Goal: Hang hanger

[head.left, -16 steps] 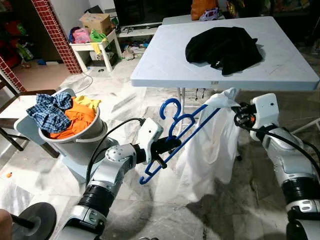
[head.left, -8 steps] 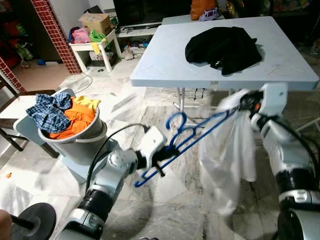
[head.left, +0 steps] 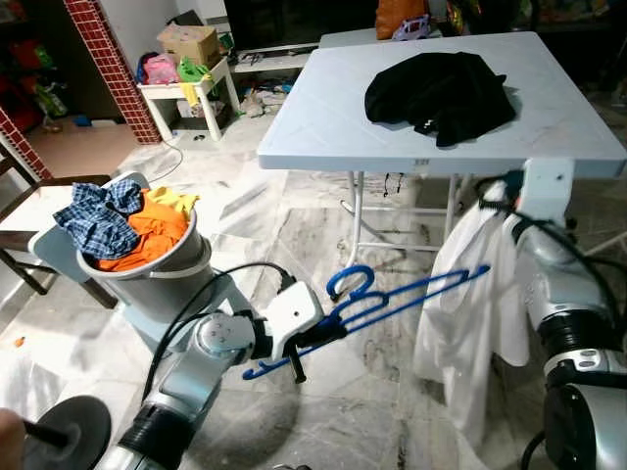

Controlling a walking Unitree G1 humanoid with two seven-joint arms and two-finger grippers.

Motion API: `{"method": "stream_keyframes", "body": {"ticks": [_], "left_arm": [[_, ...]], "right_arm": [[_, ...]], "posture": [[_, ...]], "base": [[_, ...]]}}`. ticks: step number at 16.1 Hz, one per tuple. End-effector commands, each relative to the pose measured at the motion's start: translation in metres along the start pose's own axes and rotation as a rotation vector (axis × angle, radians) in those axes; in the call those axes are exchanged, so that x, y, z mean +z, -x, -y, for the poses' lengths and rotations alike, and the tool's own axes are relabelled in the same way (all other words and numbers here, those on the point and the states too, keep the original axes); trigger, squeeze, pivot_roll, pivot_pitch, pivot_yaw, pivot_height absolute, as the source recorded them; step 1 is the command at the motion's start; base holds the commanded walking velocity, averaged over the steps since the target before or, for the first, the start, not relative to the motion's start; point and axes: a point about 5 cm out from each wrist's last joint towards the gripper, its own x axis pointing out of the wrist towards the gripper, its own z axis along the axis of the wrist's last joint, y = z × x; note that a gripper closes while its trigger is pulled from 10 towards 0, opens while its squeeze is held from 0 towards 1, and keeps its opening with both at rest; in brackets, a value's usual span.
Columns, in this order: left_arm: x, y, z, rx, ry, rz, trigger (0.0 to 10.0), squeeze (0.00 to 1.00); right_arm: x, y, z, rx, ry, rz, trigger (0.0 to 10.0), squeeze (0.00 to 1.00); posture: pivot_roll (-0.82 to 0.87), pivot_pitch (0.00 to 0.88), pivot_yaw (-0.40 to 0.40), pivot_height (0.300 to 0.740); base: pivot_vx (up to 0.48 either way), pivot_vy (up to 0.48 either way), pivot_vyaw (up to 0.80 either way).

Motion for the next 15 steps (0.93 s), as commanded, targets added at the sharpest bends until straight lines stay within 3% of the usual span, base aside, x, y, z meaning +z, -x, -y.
{"method": "stream_keyframes", "body": {"ticks": [1, 2, 4, 5, 6, 7, 8, 10, 13, 14, 15], "left_arm": [[0.014, 0.014, -0.014, 0.092, -0.032, 0.069, 0.0, 0.00], [0.017, 0.018, -0.019, 0.191, -0.008, 0.113, 0.0, 0.00], [0.016, 0.038, -0.028, 0.511, 0.065, 0.194, 0.0, 0.00], [0.008, 0.050, -0.028, 0.685, 0.099, 0.191, 0.9, 0.00], [0.002, 0.058, -0.027, 0.798, 0.125, 0.181, 4.6, 0.00], [-0.002, 0.062, -0.026, 0.839, 0.141, 0.166, 6.1, 0.00], [-0.009, 0.067, -0.026, 0.926, 0.153, 0.123, 10.0, 0.00], [-0.013, 0.075, -0.033, 1.018, 0.177, 0.086, 10.0, 0.00], [-0.009, 0.075, -0.044, 1.006, 0.243, 0.109, 10.0, 0.00], [-0.008, 0.072, -0.044, 0.983, 0.240, 0.095, 10.0, 0.00], [-0.007, 0.068, -0.044, 0.945, 0.235, 0.085, 10.0, 0.00]], "right_arm": [[0.000, 0.000, 0.004, -0.037, 0.028, 0.007, 0.0, 0.00], [-0.004, 0.001, 0.006, -0.048, 0.021, -0.005, 0.0, 0.00], [-0.009, 0.006, 0.010, -0.051, 0.000, 0.023, 0.0, 0.00], [-0.007, 0.010, 0.012, -0.035, -0.020, 0.076, 0.0, 0.00], [-0.005, 0.014, 0.013, -0.022, -0.033, 0.117, 0.0, 0.00], [-0.006, 0.016, 0.014, -0.018, -0.048, 0.131, 0.0, 0.00], [-0.008, 0.022, 0.013, 0.000, -0.087, 0.140, 0.0, 0.00], [-0.015, 0.037, 0.008, 0.043, -0.114, 0.180, 0.0, 0.00], [-0.028, 0.052, 0.003, 0.081, -0.144, 0.171, 0.3, 0.00], [-0.031, 0.055, 0.001, 0.085, -0.150, 0.161, 2.4, 0.00], [-0.032, 0.058, -0.001, 0.090, -0.152, 0.161, 9.5, 0.00]], "posture": [[-0.12, 0.000, 0.135, 0.740], [-0.11, 0.000, 0.133, 0.740], [-0.10, 0.000, 0.131, 0.740], [-0.10, 0.000, 0.129, 0.740], [-0.10, 0.000, 0.129, 0.740], [-0.09, 0.000, 0.128, 0.740], [-0.09, 0.000, 0.129, 0.740], [-0.10, 0.000, 0.135, 0.740], [-0.10, 0.000, 0.142, 0.740], [-0.10, 0.000, 0.135, 0.740], [-0.10, 0.000, 0.131, 0.740]], "base": [[0.000, 0.000, 0.00], [0.000, 0.000, 0.00], [0.000, 0.000, 0.00], [0.000, 0.000, 0.00], [0.000, 0.000, 0.00], [0.000, 0.000, 0.00], [0.000, 0.000, 0.00], [0.000, 0.000, 0.00], [0.000, 0.000, 0.00], [0.000, 0.000, 0.00], [0.000, 0.000, 0.00]]}}
